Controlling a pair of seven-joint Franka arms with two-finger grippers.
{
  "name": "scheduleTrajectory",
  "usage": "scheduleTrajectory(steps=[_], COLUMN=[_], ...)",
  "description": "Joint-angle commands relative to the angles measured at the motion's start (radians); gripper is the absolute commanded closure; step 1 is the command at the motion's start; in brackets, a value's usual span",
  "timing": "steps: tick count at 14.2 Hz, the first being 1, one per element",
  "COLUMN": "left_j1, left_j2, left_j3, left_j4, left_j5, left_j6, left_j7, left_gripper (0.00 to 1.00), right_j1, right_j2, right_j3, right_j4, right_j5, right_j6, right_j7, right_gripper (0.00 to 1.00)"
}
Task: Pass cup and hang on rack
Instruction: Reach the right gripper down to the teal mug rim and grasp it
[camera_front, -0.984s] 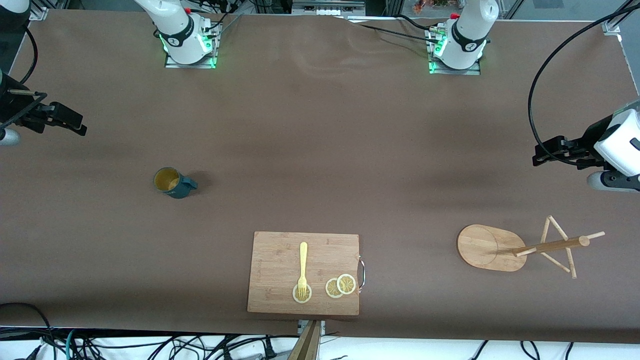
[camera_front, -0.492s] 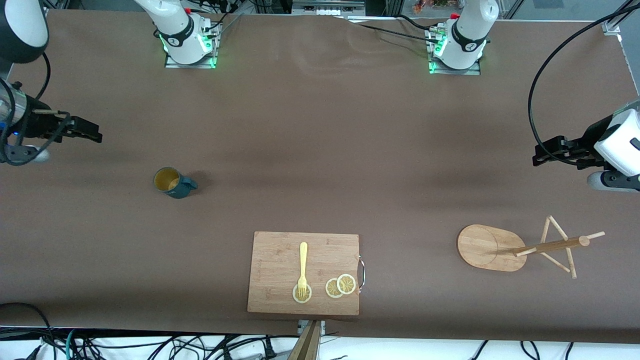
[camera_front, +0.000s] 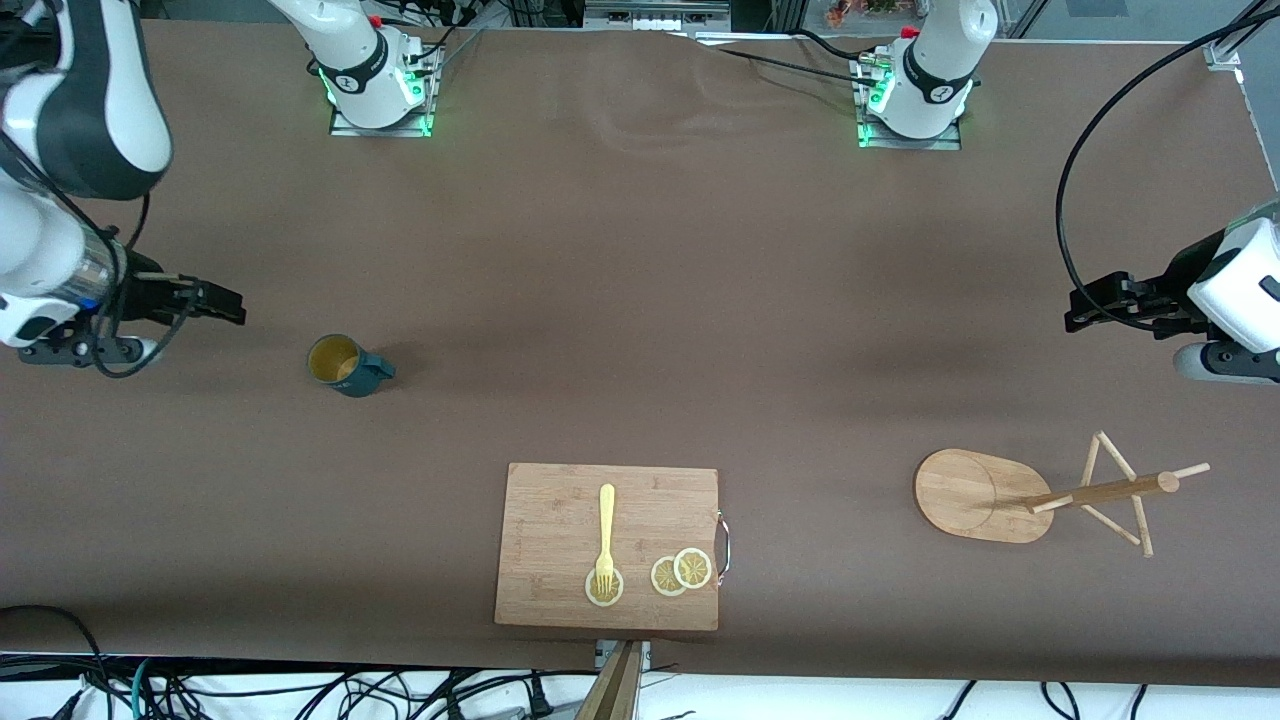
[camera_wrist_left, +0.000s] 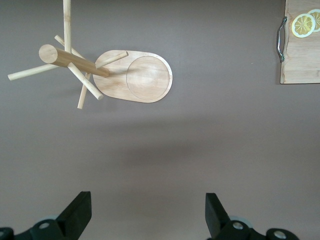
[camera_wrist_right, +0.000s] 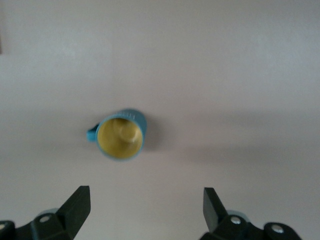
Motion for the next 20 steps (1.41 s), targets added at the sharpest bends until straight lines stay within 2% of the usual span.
scheduleTrajectory(steps=[1, 4, 8, 11, 15, 16, 17, 19, 20], left_j1=[-0.006, -0.006, -0.006, -0.007, -0.006, -0.006, -0.006, -0.006, -0.006], left_j2=[0.017, 0.017, 0.017, 0.017, 0.017, 0.017, 0.017, 0.017, 0.017], left_j3=[0.005, 0.004, 0.004, 0.004, 0.005, 0.005, 0.005, 0.005, 0.005], left_j4=[0.039, 0.039, 0.039, 0.039, 0.039, 0.039, 0.039, 0.039, 0.039], left_j5=[0.009, 0.009, 0.009, 0.009, 0.009, 0.009, 0.009, 0.009, 0.009], left_j6=[-0.011, -0.011, -0.011, -0.011, -0.013, -0.013, -0.013, -0.013, -0.013], left_j7=[-0.003, -0.003, -0.003, -0.003, -0.003, -0.003, -0.003, -0.003, -0.003], left_gripper=[0.0, 0.0, 0.0, 0.0, 0.0, 0.0, 0.0, 0.0, 0.0], right_j1=[0.007, 0.036, 0.036, 0.036, 0.036, 0.035, 0.035, 0.036, 0.035], right_j2=[-0.036, -0.001, 0.043, 0.126, 0.136, 0.137, 0.139, 0.14, 0.143], right_j3=[0.01, 0.011, 0.011, 0.01, 0.01, 0.008, 0.008, 0.008, 0.01], right_j4=[-0.16, -0.312, -0.375, -0.391, -0.401, -0.402, -0.403, -0.403, -0.403], right_j5=[-0.015, -0.013, -0.013, -0.013, -0.013, -0.013, -0.013, -0.013, -0.013], right_j6=[0.232, 0.52, 0.64, 0.76, 0.773, 0.773, 0.771, 0.765, 0.753], right_j7=[0.003, 0.003, 0.002, 0.0, -0.009, -0.015, -0.015, -0.015, -0.023], right_gripper=[0.0, 0.0, 0.0, 0.0, 0.02, 0.12, 0.34, 0.69, 0.9])
